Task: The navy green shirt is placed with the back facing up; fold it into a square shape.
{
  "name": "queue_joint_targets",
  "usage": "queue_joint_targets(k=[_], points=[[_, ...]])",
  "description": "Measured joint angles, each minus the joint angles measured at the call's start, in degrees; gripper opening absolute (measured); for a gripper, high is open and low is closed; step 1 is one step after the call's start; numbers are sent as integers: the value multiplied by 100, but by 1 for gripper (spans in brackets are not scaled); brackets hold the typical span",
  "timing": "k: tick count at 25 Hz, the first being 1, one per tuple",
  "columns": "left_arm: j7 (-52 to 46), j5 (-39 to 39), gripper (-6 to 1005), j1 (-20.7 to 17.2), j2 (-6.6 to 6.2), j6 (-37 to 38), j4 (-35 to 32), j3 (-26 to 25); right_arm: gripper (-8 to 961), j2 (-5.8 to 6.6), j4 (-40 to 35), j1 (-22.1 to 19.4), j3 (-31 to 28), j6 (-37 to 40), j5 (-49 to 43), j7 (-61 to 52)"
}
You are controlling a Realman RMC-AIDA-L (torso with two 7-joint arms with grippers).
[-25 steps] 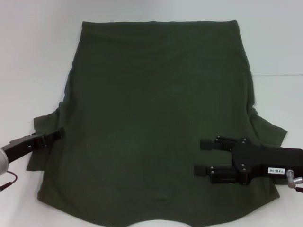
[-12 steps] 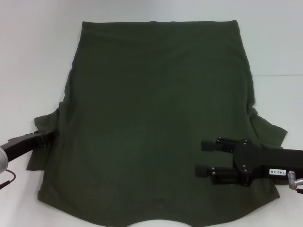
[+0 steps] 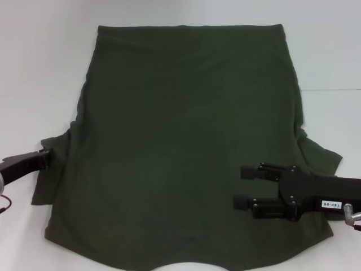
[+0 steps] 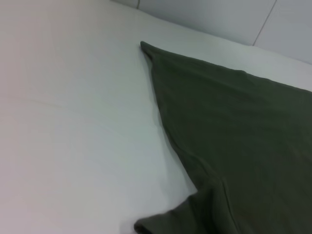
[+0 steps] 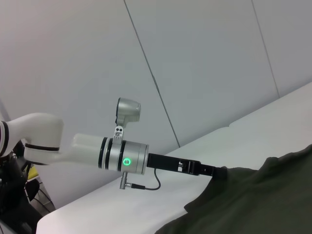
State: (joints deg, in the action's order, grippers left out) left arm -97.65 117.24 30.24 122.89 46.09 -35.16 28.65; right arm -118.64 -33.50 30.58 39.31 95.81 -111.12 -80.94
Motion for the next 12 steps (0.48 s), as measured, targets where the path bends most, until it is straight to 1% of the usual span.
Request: queue_joint_targets(k=[1,11,12], points=[[-1,23,120,19,-11,-18,-3,-2,909,0,3,0,-2,0,1,0],[-19,282,-1,194,-101,-234,-43,-15,908,-34,14,-8,-59,-1,3,0],[-19,297,-1,209,-106,-255,-66,-14,908,-39,17,-9,-61,0,3,0]])
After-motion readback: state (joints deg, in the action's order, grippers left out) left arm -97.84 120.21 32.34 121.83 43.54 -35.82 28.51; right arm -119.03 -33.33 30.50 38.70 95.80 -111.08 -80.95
